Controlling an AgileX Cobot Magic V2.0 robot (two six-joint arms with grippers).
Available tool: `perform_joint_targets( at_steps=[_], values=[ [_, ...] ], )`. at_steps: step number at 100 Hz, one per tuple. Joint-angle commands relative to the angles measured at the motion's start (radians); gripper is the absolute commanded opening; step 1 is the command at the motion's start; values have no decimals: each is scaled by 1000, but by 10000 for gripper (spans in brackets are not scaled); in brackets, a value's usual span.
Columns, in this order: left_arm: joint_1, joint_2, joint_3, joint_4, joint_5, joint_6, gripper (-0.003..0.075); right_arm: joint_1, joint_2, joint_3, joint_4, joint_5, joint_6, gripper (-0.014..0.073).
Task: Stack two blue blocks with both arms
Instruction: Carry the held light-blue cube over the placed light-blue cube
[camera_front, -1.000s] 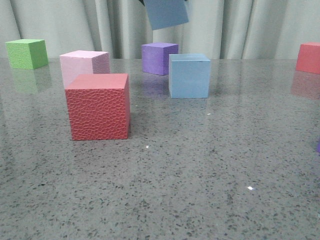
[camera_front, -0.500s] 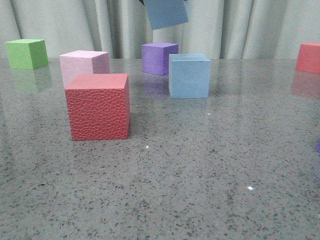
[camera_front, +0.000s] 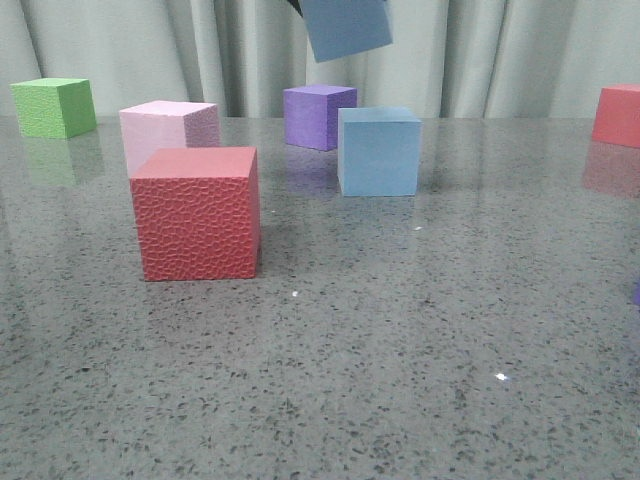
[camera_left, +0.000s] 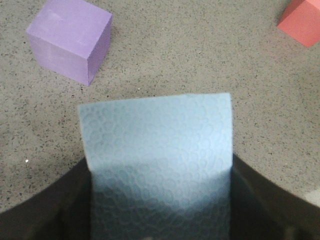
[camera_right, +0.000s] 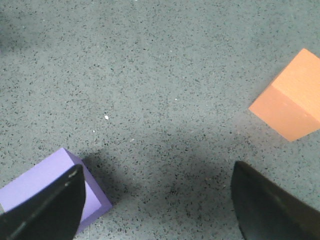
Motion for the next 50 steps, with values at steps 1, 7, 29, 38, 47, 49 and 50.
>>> perform_joint_targets(
  at_steps=[1,7,29,38,47,49,50],
  values=[
    [-28,-45,-35,76,-35,-65,230,0,-10,-23,-12,-56,-5,591],
    [-37,-45,-35,111,-16,-86,230,0,-10,-23,-12,-56,-5,591],
    [-61,-45,-35,136,-31,-159,230,0,-10,-23,-12,-56,-5,591],
    [-72,-42,-35,143,-38,-163,230,0,-10,-23,-12,-56,-5,591],
    [-77,-28,-35,151,-38,-177,230,0,-10,-23,-12,-56,-5,591],
    [-79,-23,-35,151,-36,-177,230,0,-10,-23,-12,-56,-5,591],
    [-79,-25,-35,151,-36,-177,230,0,-10,-23,-12,-56,-5,591]
  ],
)
